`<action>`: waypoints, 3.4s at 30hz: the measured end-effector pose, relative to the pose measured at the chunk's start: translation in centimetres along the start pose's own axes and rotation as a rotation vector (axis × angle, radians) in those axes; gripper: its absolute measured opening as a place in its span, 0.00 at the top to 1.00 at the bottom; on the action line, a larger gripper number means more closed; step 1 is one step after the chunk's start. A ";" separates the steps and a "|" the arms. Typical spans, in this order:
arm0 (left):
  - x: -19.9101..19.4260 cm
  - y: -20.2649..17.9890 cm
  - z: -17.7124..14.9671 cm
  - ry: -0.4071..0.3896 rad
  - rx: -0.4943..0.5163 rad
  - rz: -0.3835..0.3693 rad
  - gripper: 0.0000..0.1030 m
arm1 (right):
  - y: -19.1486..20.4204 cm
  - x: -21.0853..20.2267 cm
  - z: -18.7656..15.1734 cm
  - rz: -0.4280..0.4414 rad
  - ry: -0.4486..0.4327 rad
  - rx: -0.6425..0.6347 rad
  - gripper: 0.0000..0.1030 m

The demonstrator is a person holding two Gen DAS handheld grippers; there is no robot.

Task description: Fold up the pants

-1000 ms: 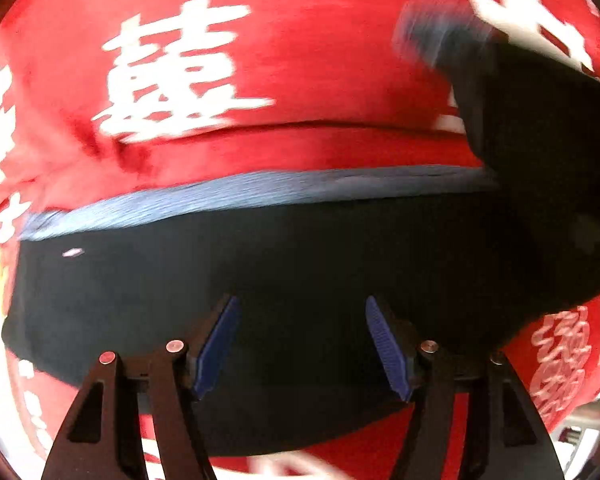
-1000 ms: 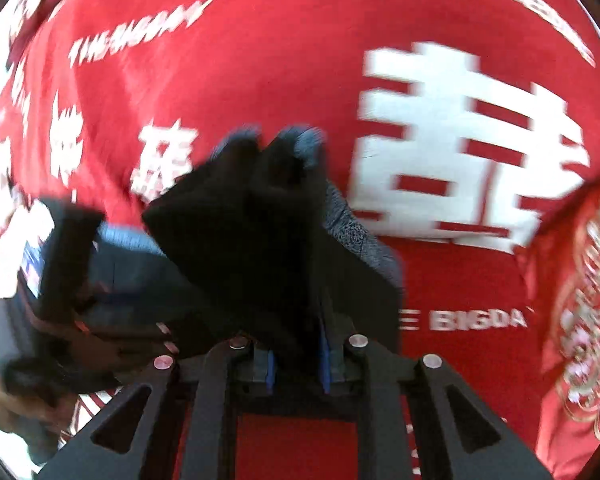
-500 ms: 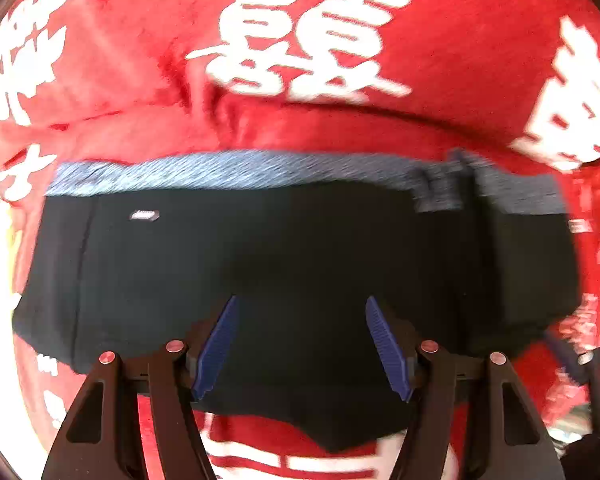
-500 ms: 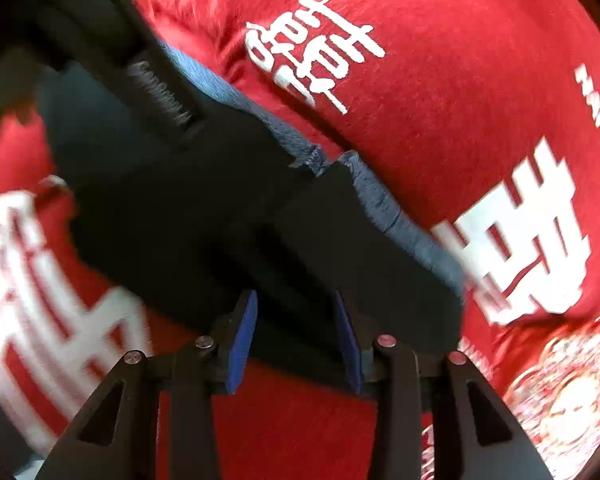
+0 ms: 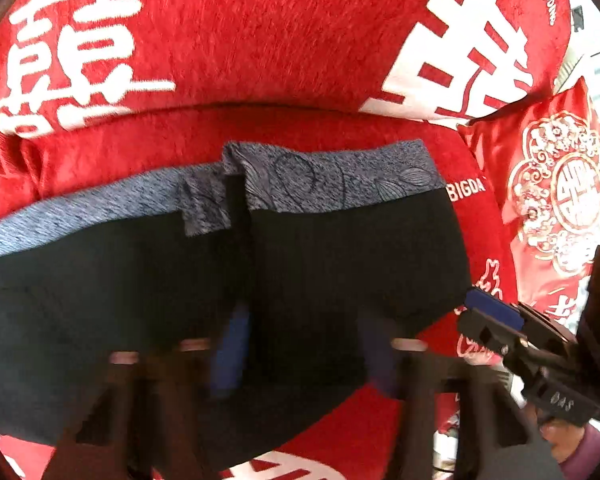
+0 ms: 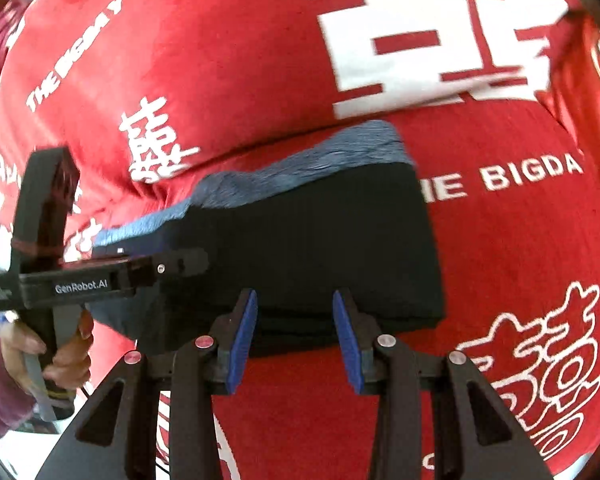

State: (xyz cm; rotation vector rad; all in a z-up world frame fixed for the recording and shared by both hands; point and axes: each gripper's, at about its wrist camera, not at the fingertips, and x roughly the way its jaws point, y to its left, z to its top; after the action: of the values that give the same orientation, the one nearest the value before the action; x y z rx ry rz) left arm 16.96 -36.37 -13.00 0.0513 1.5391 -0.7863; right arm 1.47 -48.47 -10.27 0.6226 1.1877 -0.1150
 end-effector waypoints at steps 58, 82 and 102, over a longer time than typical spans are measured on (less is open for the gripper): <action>-2.3 0.5 -5.9 0.000 -0.061 0.269 0.93 | 4.8 6.4 6.8 0.111 0.124 -0.220 0.62; -0.8 4.1 -7.3 0.003 -0.242 0.372 0.81 | 5.6 6.7 0.4 -0.002 0.176 -0.229 0.61; -1.1 6.4 -9.2 0.032 -0.325 0.440 0.14 | 9.1 9.6 -0.8 -0.166 0.217 -0.370 0.37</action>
State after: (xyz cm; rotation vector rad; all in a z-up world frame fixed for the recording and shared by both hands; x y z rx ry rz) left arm 12.28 -26.48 -15.54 0.1567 1.5922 -0.1857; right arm 8.14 -38.31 -15.44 0.2142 1.4272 0.0345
